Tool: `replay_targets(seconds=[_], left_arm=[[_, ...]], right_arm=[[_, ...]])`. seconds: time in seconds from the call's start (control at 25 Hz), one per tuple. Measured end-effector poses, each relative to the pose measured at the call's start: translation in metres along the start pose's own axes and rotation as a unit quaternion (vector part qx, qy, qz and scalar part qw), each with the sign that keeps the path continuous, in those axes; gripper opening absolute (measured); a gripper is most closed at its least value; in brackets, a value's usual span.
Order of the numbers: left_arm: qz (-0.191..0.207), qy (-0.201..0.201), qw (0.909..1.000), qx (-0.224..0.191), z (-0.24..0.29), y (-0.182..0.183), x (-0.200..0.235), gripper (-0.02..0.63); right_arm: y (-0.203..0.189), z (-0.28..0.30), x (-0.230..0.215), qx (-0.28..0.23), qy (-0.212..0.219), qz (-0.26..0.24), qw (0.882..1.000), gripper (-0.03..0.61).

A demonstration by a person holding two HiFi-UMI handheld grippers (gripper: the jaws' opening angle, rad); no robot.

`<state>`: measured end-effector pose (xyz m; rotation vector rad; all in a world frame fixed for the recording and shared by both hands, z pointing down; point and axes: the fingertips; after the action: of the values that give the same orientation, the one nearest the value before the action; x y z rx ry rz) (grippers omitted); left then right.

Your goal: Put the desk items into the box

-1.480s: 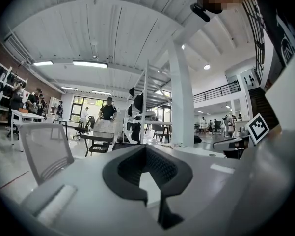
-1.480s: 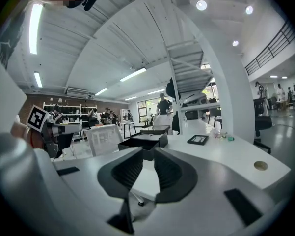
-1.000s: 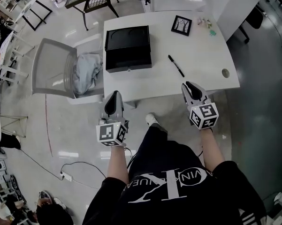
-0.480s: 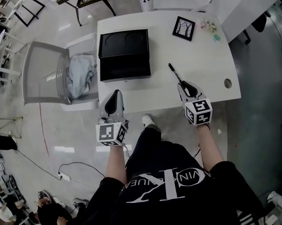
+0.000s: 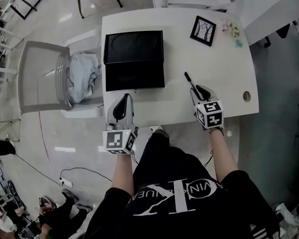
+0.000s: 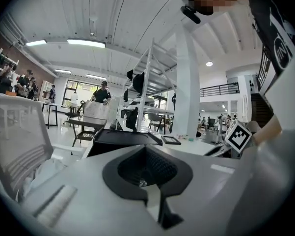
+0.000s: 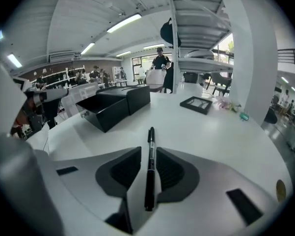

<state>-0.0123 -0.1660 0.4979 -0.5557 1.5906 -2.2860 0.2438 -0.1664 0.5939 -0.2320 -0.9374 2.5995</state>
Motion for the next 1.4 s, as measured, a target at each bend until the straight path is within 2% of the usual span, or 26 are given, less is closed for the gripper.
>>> replay_targets(seconds=[0.24, 0.64, 0.8, 1.0, 1.2, 1.4], left_arm=[[-0.009, 0.001, 1.0000, 0.004, 0.010, -0.001, 0.010, 0.010], [-0.018, 0.011, 0.9997, -0.010, 0.015, 0.011, 0.032, 0.011], [-0.021, 0.022, 0.9994, -0.018, 0.007, 0.019, 0.044, 0.011], [-0.035, 0.047, 0.9979, -0.027, -0.007, 0.020, 0.060, 0.011], [-0.045, 0.073, 0.9958, -0.032, -0.023, 0.019, 0.076, 0.011], [-0.051, 0.107, 0.9921, -0.041, -0.038, 0.024, 0.098, 0.011]], right_arm=[[-0.007, 0.013, -0.005, 0.040, -0.008, 0.005, 0.999, 0.058], [0.000, 0.012, -0.009, 0.045, -0.001, 0.026, 0.999, 0.055], [0.028, 0.005, 0.002, 0.019, 0.000, 0.016, 1.000, 0.055], [0.082, -0.005, 0.022, -0.028, 0.013, -0.021, 0.999, 0.054], [0.132, -0.008, 0.053, -0.065, 0.046, -0.062, 0.995, 0.054], [0.164, -0.001, 0.092, -0.082, 0.090, -0.112, 0.986, 0.054]])
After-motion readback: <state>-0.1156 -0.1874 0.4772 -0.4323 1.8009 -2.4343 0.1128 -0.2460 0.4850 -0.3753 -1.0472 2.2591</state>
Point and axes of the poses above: the fingertips, and each gripper's own axes: z forward along the fingers, x to its left, y out of its top, and after that the axes turned 8 degrees about x, right-handed
